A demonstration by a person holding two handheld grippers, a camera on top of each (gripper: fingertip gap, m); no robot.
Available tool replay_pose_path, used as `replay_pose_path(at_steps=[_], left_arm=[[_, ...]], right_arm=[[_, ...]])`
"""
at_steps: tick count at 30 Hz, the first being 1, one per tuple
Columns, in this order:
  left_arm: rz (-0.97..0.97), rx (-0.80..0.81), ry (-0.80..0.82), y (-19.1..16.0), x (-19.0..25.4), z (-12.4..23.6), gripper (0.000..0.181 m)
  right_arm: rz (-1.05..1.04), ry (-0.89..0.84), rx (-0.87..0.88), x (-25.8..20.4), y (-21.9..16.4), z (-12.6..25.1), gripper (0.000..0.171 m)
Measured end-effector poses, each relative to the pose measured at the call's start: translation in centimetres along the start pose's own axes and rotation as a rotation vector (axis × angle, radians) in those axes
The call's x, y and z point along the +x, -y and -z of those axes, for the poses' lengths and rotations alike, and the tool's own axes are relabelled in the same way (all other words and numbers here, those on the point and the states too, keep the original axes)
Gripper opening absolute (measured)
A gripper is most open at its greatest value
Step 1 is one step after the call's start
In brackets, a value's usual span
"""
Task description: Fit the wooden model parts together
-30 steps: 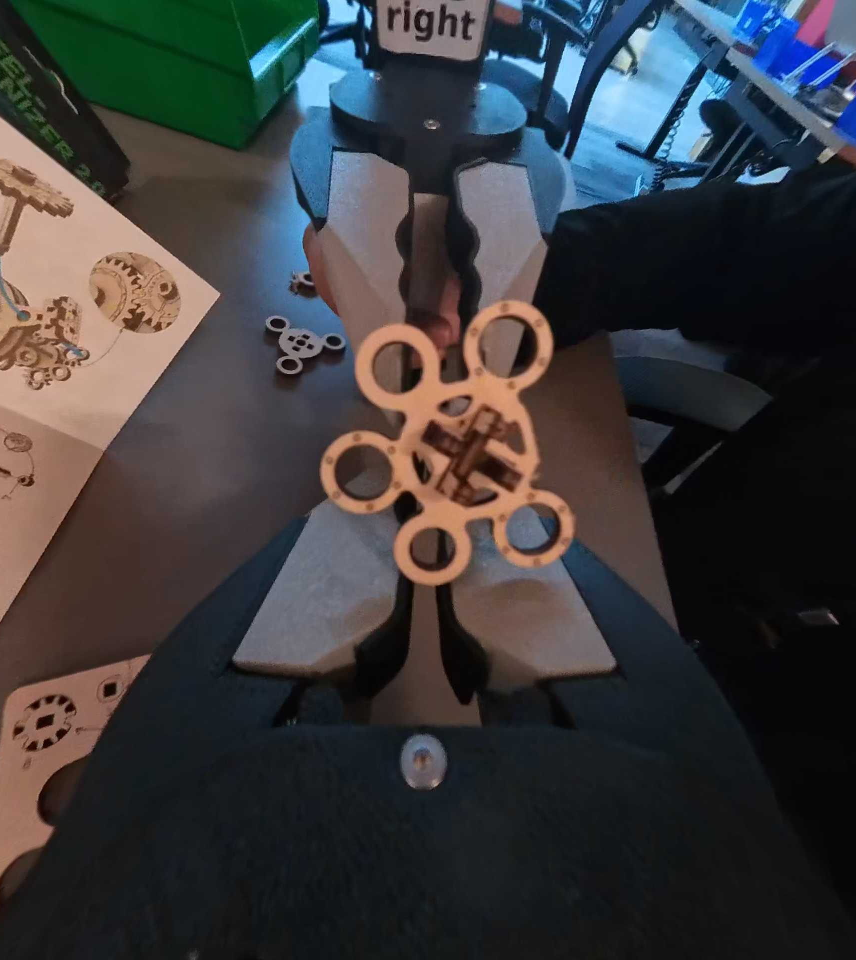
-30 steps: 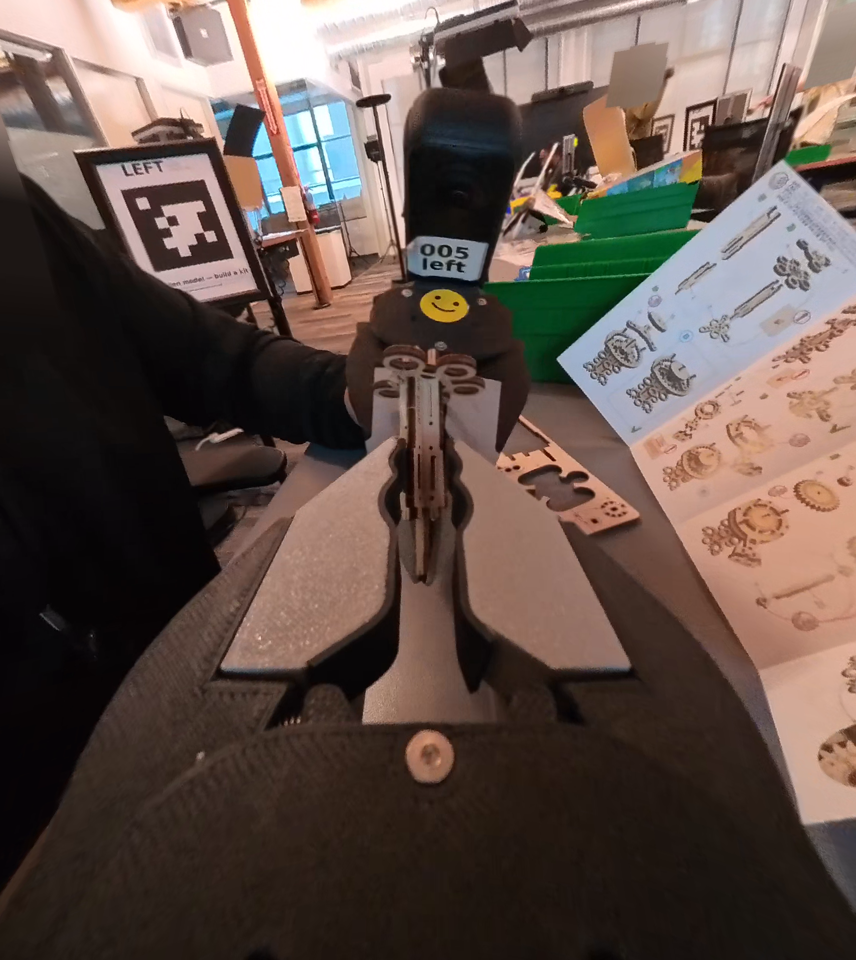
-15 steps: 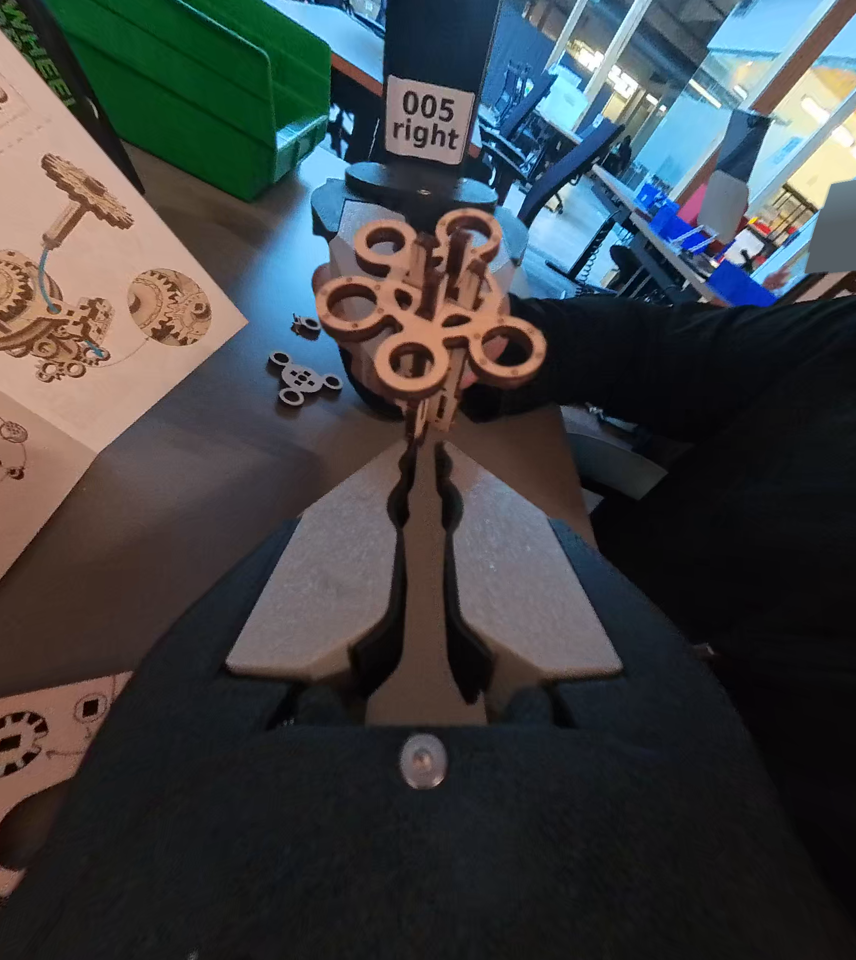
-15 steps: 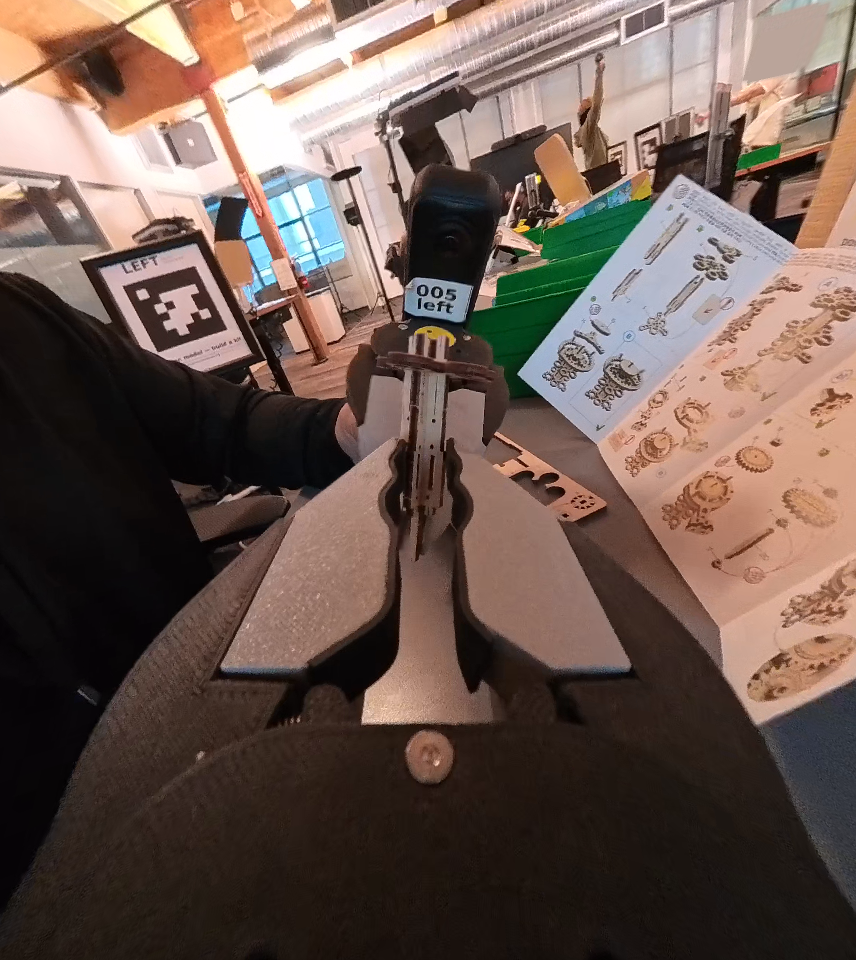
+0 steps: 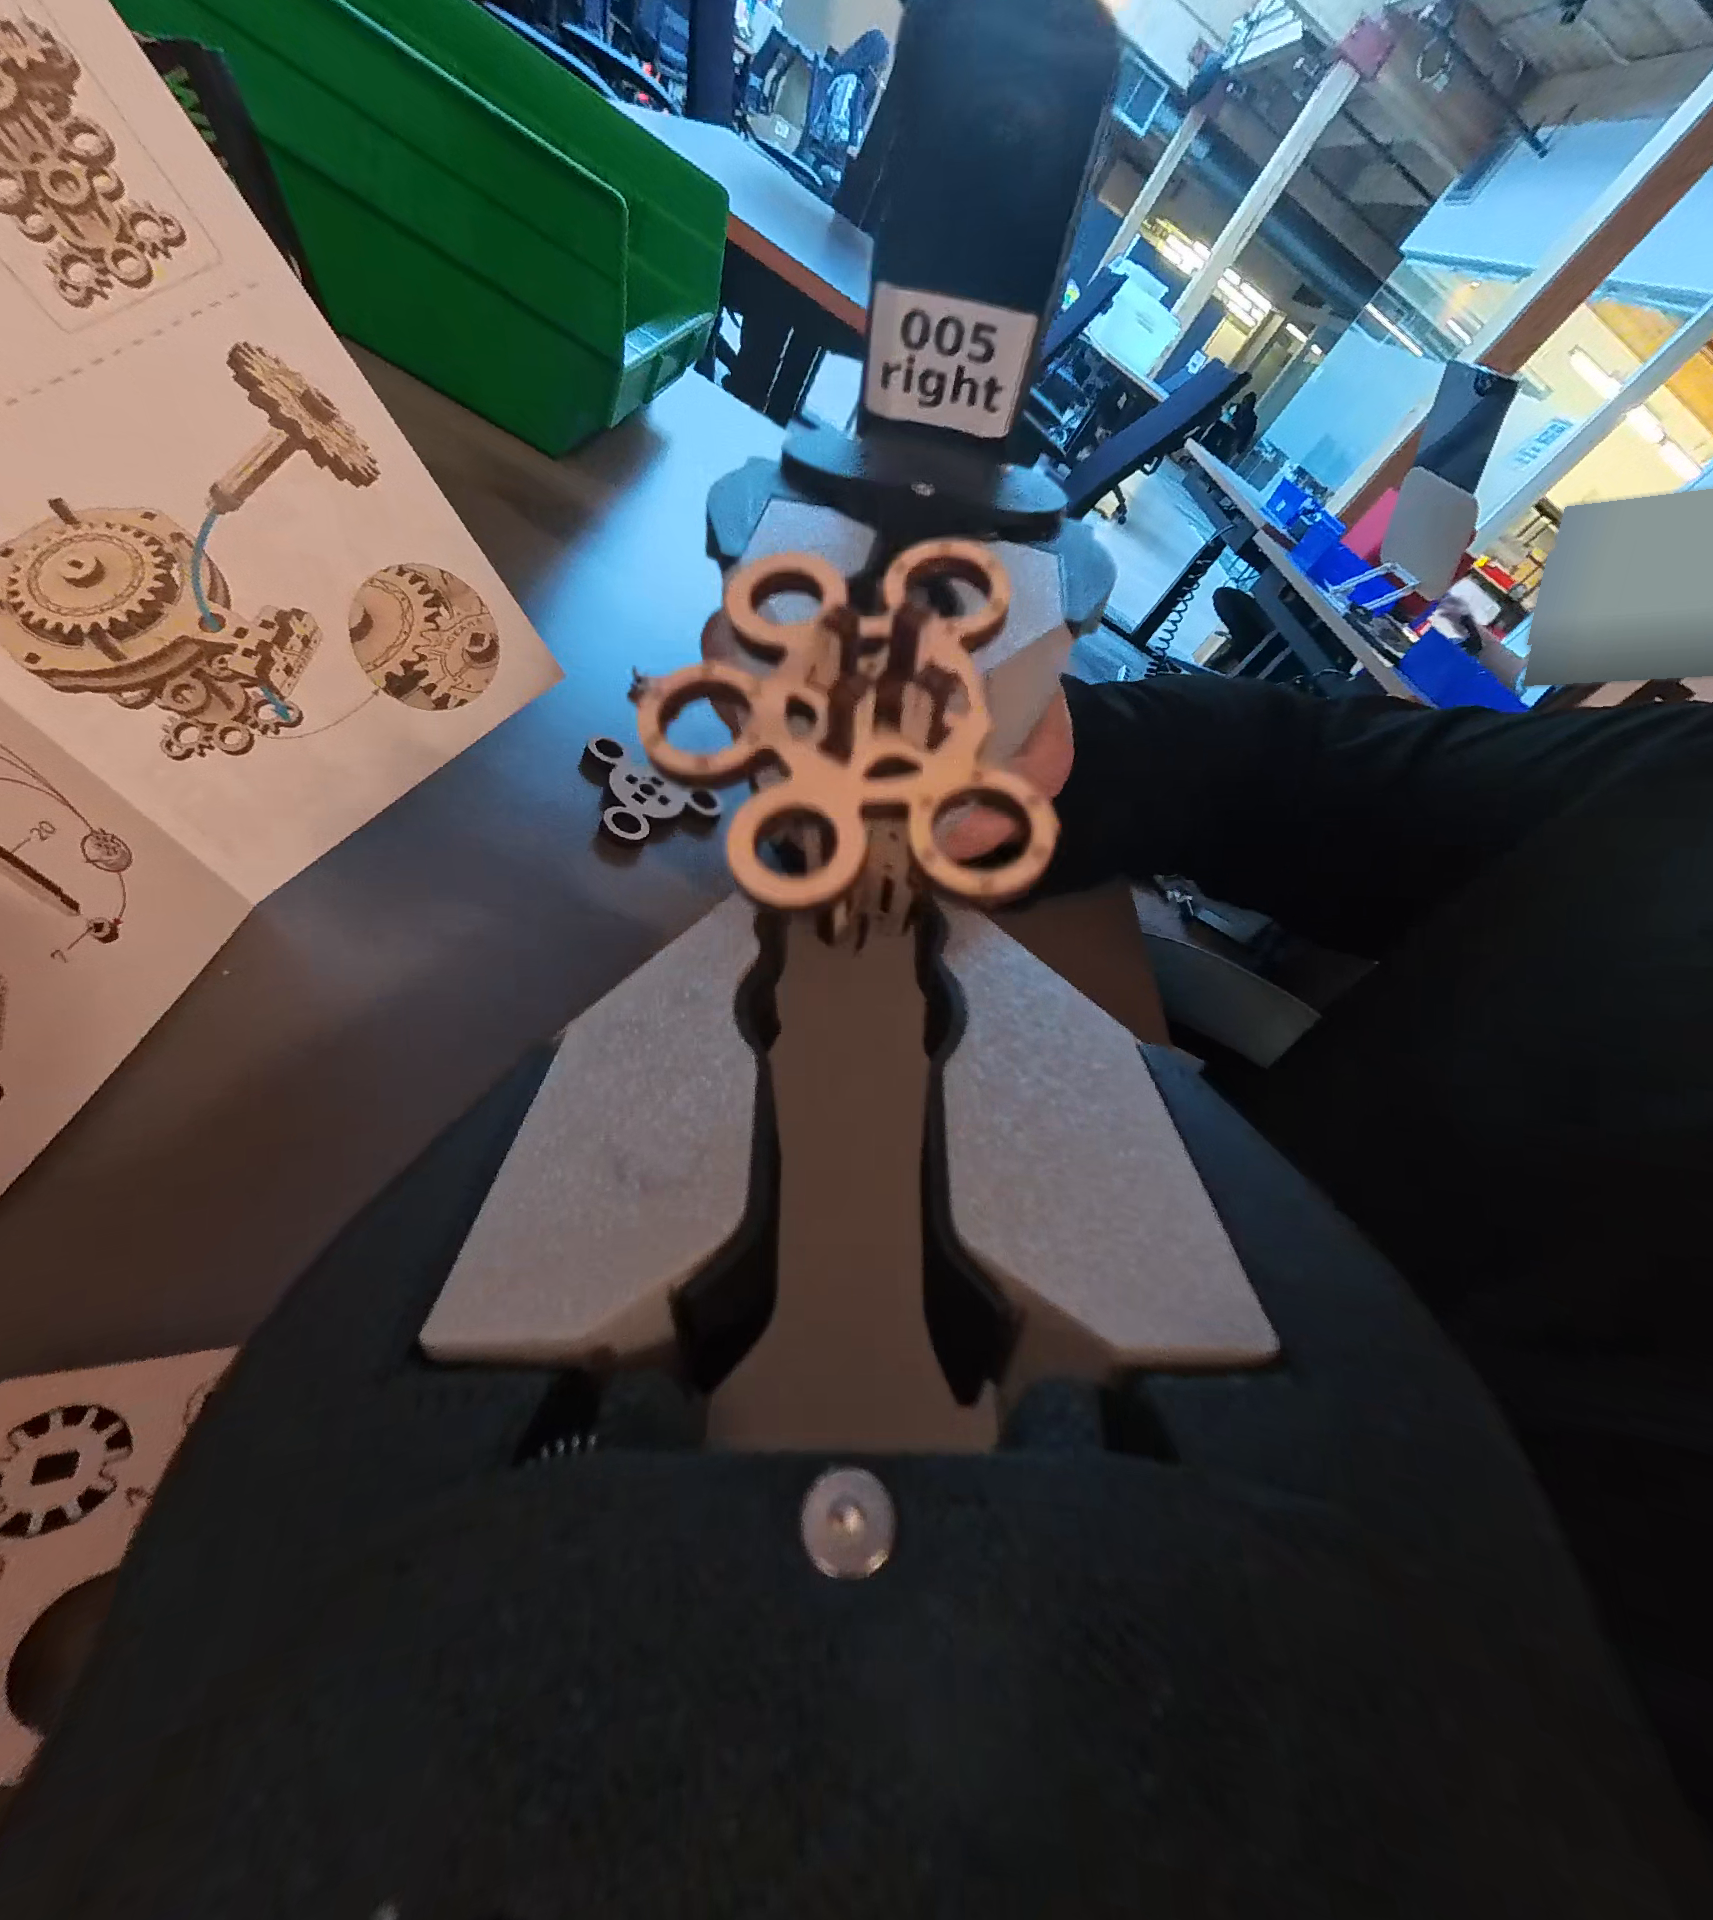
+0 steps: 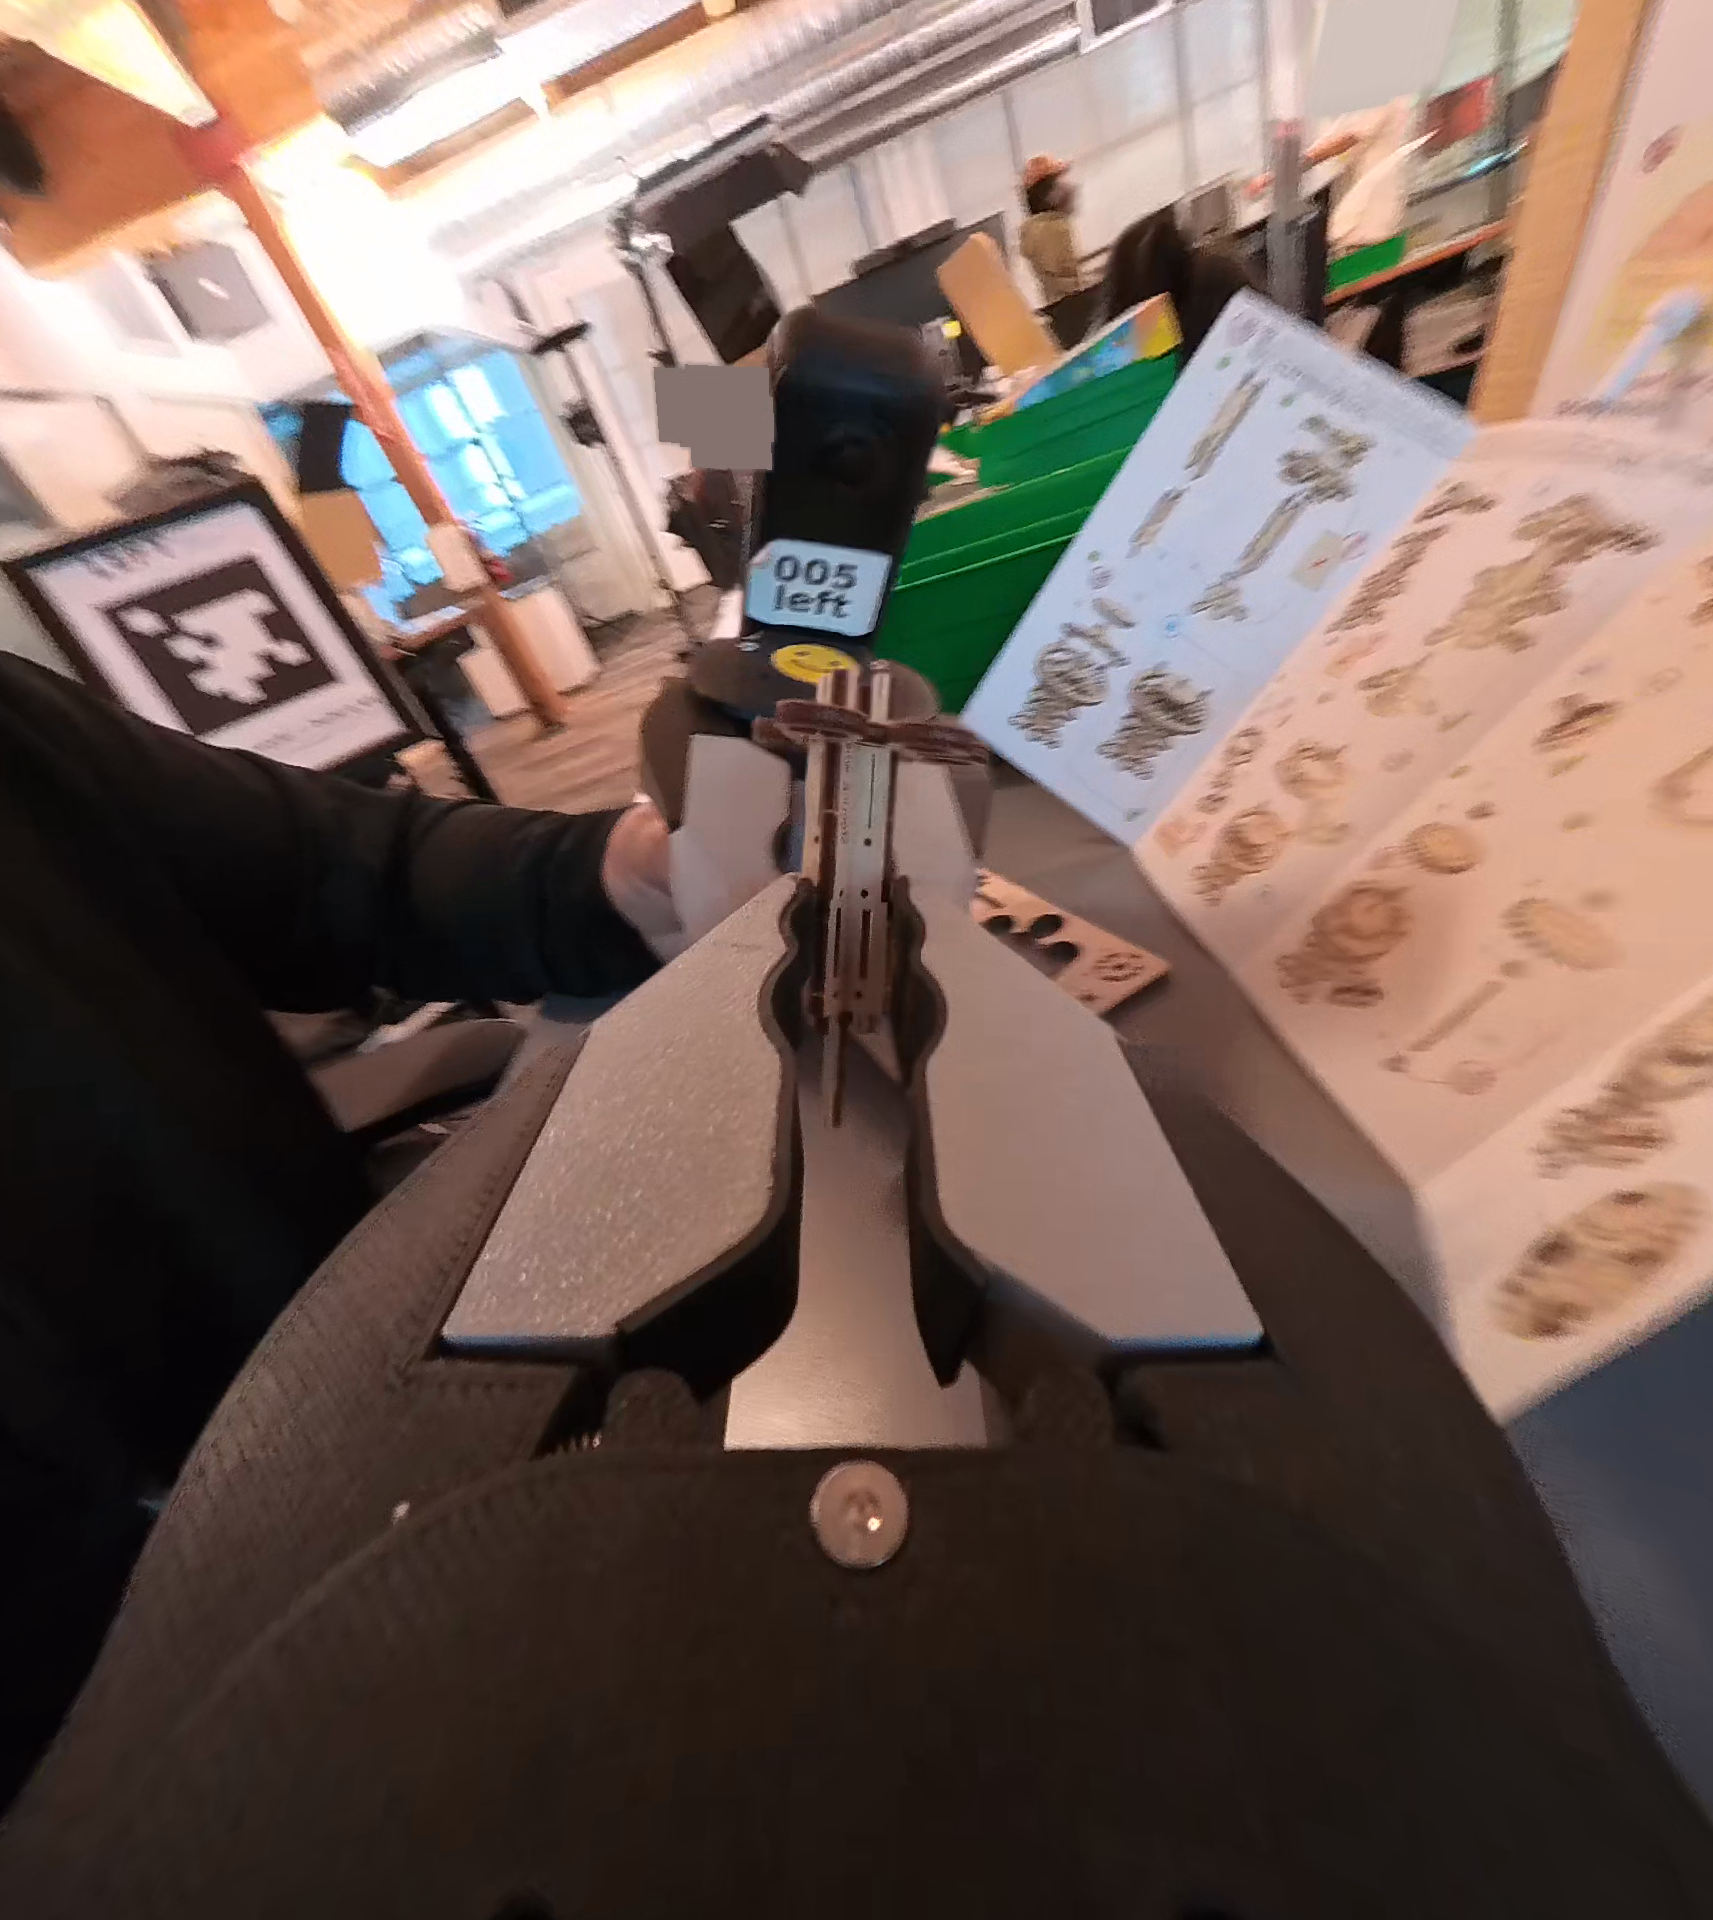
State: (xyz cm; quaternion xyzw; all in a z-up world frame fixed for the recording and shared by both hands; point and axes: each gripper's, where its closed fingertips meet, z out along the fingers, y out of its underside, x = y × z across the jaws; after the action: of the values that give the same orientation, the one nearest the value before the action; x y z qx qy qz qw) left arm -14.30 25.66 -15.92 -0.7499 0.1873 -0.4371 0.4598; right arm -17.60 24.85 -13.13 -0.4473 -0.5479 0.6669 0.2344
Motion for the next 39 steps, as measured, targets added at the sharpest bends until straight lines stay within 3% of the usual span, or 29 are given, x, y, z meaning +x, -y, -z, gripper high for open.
replay_pose_path(at_steps=[7, 18, 23, 39], left_arm=[[-0.106, 0.017, 0.057, 0.7, 0.3, 0.1, 0.017], [-0.673, -0.204, 0.522, -0.6, -2.4, 1.1, 0.017], [-0.788, -0.231, 0.580, -0.8, -2.9, 1.4, 0.017], [-1.021, -0.231, 0.689, -0.1, -2.9, 1.6, 0.016]], right_arm=[[-0.030, 0.051, 0.019, -0.3, 0.2, 0.0, 0.011], [0.112, 0.068, -0.064, -1.5, -0.4, 0.5, 0.033], [0.252, 0.020, -0.133, -1.8, -0.7, 1.1, 0.050], [0.616, -0.170, -0.237, -3.6, 0.0, 1.3, 0.044]])
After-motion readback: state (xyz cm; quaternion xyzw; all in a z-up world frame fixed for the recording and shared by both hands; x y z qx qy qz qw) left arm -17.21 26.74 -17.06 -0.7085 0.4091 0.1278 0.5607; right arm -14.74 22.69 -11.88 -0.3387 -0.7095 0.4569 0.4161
